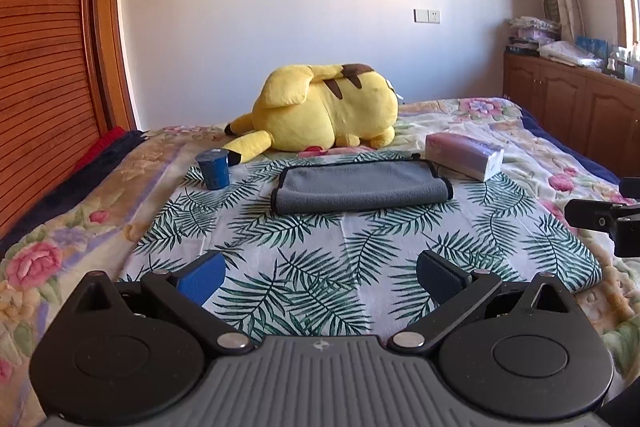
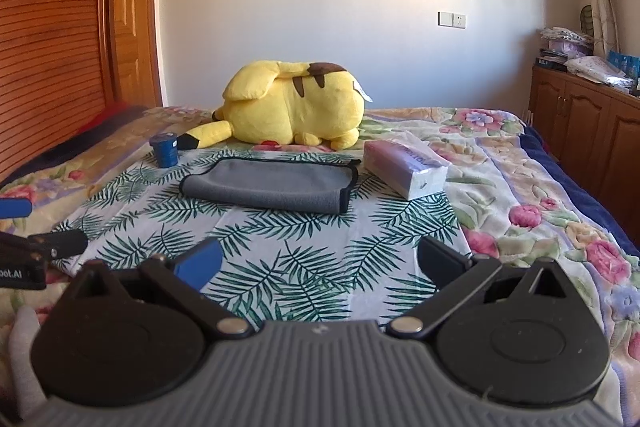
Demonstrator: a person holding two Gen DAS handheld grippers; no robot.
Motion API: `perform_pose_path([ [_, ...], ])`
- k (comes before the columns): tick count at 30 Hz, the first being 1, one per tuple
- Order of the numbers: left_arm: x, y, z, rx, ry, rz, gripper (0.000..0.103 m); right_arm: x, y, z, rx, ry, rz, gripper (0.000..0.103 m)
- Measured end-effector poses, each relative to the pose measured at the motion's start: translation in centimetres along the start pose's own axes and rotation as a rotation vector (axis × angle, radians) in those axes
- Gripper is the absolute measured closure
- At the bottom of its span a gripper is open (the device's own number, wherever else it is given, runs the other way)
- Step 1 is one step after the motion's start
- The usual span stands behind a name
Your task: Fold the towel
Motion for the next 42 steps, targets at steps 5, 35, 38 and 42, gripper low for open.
perform_pose_path([
  [5, 0.6, 0.2, 0.5, 0.002, -0.031, 0.011, 0.0, 0.3, -0.1, 0.4, -0.002, -0.03, -0.008, 0.0],
  [35, 2.4, -0.3, 2.2, 0.005, -0.123, -0.015, 0.0, 1.6, -1.1, 1.6, -0.034, -0.138, -0.033, 0.0],
  [38, 2.3, -0.3, 2.1, 0.006, -0.12, -0.013, 0.0, 1.6, -1.1, 1.6, -0.033, -0.138, -0.033, 0.0],
  [42, 2.3, -0.2, 2.1, 0.007, -0.119, -0.014, 0.0, 1.5, -1.1, 1.6, -0.034, -0.138, -0.033, 0.0],
])
Point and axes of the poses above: each gripper's, at about its wrist camera, not at the fingertips, and z roughly against the way its jaws point, y to its left, x to its top, the point moved 9 cm from there along -z, roughly the way its jaws point, and after that the axes turned 8 degrees about -x, right-handed, at the moved point
